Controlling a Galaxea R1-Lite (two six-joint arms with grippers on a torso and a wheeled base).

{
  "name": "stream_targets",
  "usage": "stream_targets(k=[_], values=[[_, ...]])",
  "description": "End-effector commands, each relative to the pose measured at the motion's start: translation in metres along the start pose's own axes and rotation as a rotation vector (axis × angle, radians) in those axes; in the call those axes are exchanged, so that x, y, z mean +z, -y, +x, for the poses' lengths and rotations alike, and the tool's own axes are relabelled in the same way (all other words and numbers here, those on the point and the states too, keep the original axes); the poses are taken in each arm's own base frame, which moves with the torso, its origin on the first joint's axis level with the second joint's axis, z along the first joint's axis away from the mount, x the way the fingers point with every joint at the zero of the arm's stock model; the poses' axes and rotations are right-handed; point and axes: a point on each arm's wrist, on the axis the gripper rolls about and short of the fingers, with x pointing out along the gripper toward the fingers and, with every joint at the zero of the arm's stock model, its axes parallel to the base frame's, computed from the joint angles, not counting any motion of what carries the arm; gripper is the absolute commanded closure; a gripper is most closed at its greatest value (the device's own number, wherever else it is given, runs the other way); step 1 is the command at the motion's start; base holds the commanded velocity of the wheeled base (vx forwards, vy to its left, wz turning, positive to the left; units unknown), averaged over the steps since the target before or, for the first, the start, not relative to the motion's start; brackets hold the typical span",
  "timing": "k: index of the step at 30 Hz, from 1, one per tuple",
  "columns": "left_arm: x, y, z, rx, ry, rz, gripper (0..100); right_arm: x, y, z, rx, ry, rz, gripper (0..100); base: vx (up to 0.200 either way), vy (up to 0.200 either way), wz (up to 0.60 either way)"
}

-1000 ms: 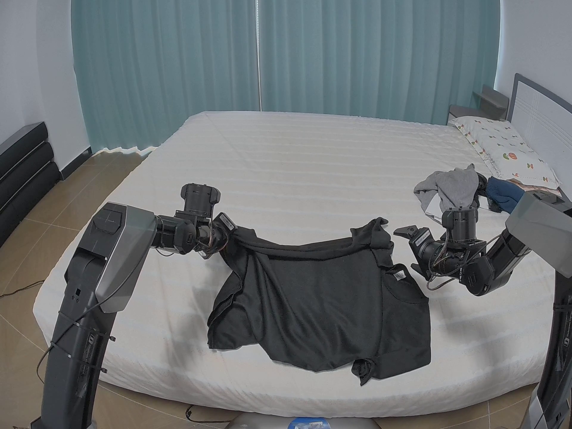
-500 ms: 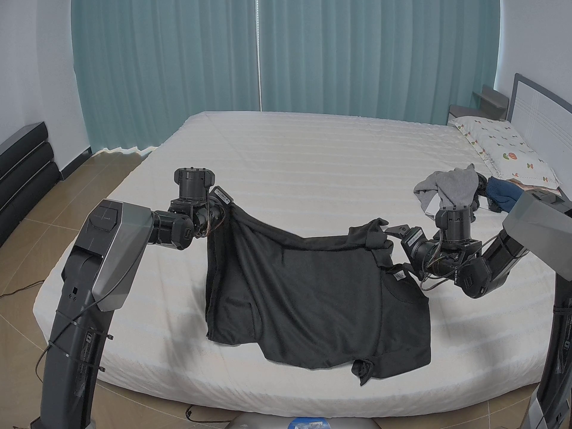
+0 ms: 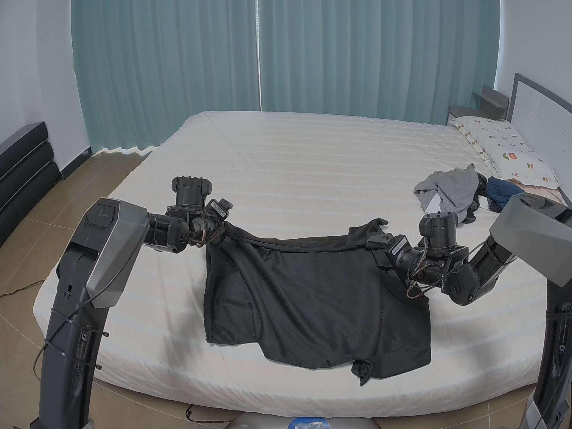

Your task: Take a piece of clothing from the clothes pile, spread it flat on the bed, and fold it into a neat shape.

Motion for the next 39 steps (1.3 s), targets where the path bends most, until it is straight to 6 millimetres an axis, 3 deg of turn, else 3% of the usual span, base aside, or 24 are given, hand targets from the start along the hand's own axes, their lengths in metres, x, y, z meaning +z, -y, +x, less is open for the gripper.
stream_targets(k=[1, 4, 11, 14, 15, 16, 17, 19, 23, 28, 30, 31, 39], values=[[-0.004, -0.011, -0.052, 0.027, -0.101, -0.023, 0, -0.021, 0.012, 0.038, -0.023, -0.035, -0.021, 0, 0.0, 0.0, 0.0], [-0.005, -0.013, -0.072, 0.046, -0.118, -0.058, 0, -0.022, 0.016, 0.05, -0.026, -0.033, -0.025, 0, 0.0, 0.0, 0.0], [-0.021, -0.022, -0.123, 0.066, -0.246, -0.146, 0, -0.003, 0.02, 0.084, -0.101, 0.05, -0.015, 0, 0.0, 0.0, 0.0], [-0.023, -0.023, -0.128, 0.066, -0.261, -0.152, 0, -0.001, 0.021, 0.087, -0.105, 0.07, -0.013, 0, 0.0, 0.0, 0.0], [-0.03, -0.026, -0.136, 0.071, -0.291, -0.162, 0, 0.014, 0.025, 0.088, -0.11, 0.12, -0.002, 0, 0.0, 0.0, 0.0], [-0.03, -0.026, -0.136, 0.071, -0.291, -0.162, 0, 0.014, 0.025, 0.088, -0.11, 0.12, -0.002, 0, 0.0, 0.0, 0.0], [-0.036, -0.03, -0.139, 0.069, -0.295, -0.175, 0, 0.032, 0.028, 0.087, -0.11, 0.165, 0.016, 0, 0.0, 0.0, 0.0], [-0.04, -0.035, -0.141, 0.067, -0.294, -0.19, 0, 0.043, 0.032, 0.085, -0.117, 0.196, 0.026, 0, 0.0, 0.0, 0.0], [-0.05, -0.051, -0.145, 0.035, -0.324, -0.213, 0, 0.075, 0.041, 0.078, -0.123, 0.279, 0.056, 0, 0.0, 0.0, 0.0], [-0.056, -0.06, -0.149, 0.028, -0.321, -0.209, 0, 0.094, 0.035, 0.062, -0.08, 0.368, 0.064, 0, 0.0, 0.0, 0.0], [-0.057, -0.062, -0.15, 0.026, -0.322, -0.209, 0, 0.094, 0.031, 0.052, -0.067, 0.378, 0.062, 0, 0.0, 0.0, 0.0], [-0.058, -0.064, -0.151, 0.025, -0.321, -0.208, 0, 0.094, 0.023, 0.037, -0.037, 0.383, 0.061, 0, 0.0, 0.0, 0.0], [-0.068, -0.069, -0.153, 0.04, -0.347, -0.201, 0, 0.066, 0.019, -0.011, -0.016, 0.239, 0.055, 0, 0.0, 0.0, 0.0]])
